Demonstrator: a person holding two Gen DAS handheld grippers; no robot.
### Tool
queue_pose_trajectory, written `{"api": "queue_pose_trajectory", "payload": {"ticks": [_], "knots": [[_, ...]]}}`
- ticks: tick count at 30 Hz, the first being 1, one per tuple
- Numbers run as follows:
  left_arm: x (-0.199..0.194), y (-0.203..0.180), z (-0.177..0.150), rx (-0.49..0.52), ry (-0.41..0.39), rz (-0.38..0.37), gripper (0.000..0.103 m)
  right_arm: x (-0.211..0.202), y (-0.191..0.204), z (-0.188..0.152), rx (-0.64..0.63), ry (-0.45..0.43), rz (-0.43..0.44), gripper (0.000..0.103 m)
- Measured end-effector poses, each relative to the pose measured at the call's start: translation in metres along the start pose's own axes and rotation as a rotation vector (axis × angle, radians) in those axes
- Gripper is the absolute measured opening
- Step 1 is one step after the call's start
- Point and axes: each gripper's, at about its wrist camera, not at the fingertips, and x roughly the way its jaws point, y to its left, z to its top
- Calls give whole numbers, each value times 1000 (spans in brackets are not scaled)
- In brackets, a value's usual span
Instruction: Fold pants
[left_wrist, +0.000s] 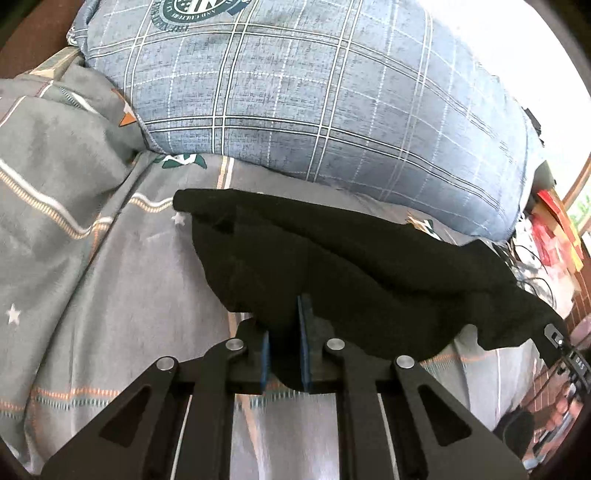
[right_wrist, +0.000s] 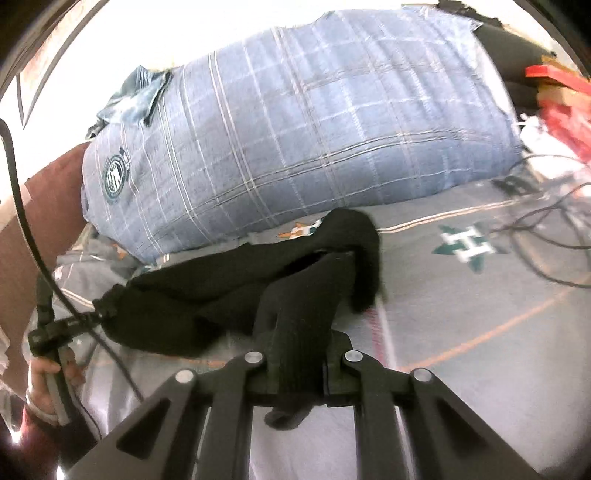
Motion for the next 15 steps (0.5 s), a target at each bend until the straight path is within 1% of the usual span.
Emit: {"api": "queue_pose_trajectory", "payload": {"ticks": [1,3,4,5,6,7,8,10,12,13,14,15], "knots": [[-2,3,-4,-1,4,0,10,-3,-3,-2,-3,9,-12,11],[1,11,-11,-6,17,16,10,-4,-10,-10,-31,50,-104,11],[4,16,-15,-15,30,26,10,-2,-14,-13,-37,66,-136,11],[8,23,-17,-30,43,32,10,5,-22,-16,-39,98,-194,11],[12,28,-20,-49,55,31,10,9,-26,-19,-41,112,-222,11],[18,33,-21,-62,66,31,10,19,-33,-20,-56,135,-280,11],[22,35,-22,-62,71,42,10,26,-37,-21,-66,158,-304,11],[32,38,-26,-61,93,56,10,47,-52,-22,-73,231,-353,13],[30,37,-27,-56,86,58,12,60,-61,-21,-67,285,-390,20],[27,36,-28,-47,84,63,15,61,-64,-21,-65,302,-404,23],[24,34,-28,-31,80,72,19,58,-66,-18,-64,293,-407,29],[21,33,-28,-16,74,84,22,51,-65,-16,-69,272,-413,31]]}}
